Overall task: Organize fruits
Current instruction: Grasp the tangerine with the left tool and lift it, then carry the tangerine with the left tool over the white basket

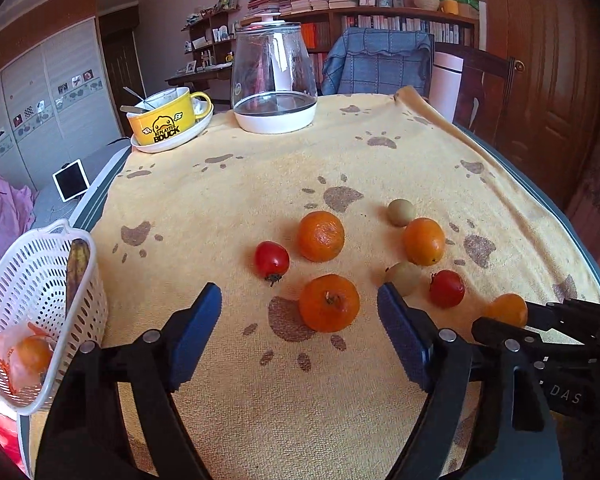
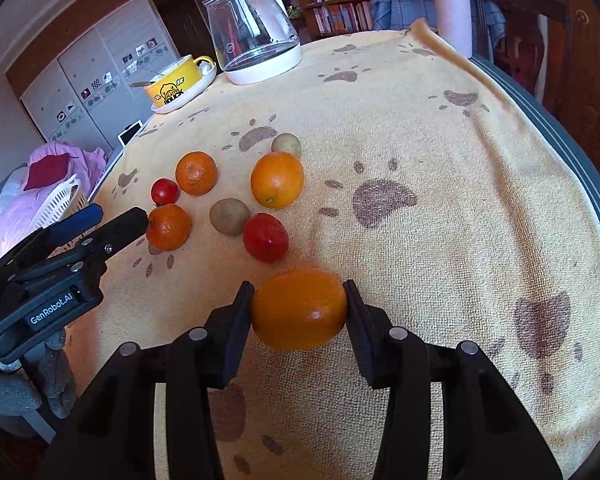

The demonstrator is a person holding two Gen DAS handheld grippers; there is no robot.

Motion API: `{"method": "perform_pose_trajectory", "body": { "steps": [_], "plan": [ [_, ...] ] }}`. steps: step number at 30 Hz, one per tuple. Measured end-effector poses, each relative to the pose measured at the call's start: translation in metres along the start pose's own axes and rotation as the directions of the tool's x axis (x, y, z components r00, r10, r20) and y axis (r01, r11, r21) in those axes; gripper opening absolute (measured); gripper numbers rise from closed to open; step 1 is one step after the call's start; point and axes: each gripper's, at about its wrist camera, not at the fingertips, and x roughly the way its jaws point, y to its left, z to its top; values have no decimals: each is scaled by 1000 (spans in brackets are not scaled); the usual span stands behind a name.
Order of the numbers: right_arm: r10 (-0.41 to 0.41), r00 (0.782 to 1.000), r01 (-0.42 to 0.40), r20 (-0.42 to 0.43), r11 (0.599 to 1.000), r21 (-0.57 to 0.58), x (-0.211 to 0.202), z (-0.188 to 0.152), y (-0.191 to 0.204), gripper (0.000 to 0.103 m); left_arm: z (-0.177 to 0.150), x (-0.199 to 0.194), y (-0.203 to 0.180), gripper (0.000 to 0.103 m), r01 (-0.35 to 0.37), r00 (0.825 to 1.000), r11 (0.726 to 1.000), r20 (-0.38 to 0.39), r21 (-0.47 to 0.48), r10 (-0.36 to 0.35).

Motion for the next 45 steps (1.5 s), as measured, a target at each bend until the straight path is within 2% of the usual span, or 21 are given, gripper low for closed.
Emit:
{"method": "perform_pose_trajectory", "body": {
  "steps": [2,6,7,13,21,28,32,38,45],
  "plan": [
    [7,1000,-7,-4,1000,6,1,-1,-1,45,1,11,1,72,27,999,999,-30,-20,-28],
    [19,1000,-19,-5,1000,2,3,-1,0,45,0,29,4,57,70,993,995,-85,-75,-77],
    [21,1000,-21,-5,1000,2,3,-1,0,45,0,33,4,56,79,992,993,-94,-87,-88],
    [27,1000,-27,-2,1000,-4,4,-2,1,46,-4,43,0,41,114,986,988,-111,-103,-126],
    [28,1000,-28,-2,1000,-7,4,-2,2,47,-5,40,2,41,124,986,985,-96,-117,-136],
    [33,999,-33,-7,999,-29,5,-3,6,57,-5,30,4,41,107,990,987,-75,-122,-116],
    [19,1000,-19,-11,999,-51,6,-3,10,59,-4,23,6,41,101,992,987,-61,-127,-110],
    [-27,1000,25,-14,995,-92,7,-5,17,59,-3,14,10,41,105,993,984,-44,-142,-112],
    [-56,998,55,-8,995,-85,6,-5,15,49,0,3,15,41,82,996,986,-17,-145,-85]
  ]
}}
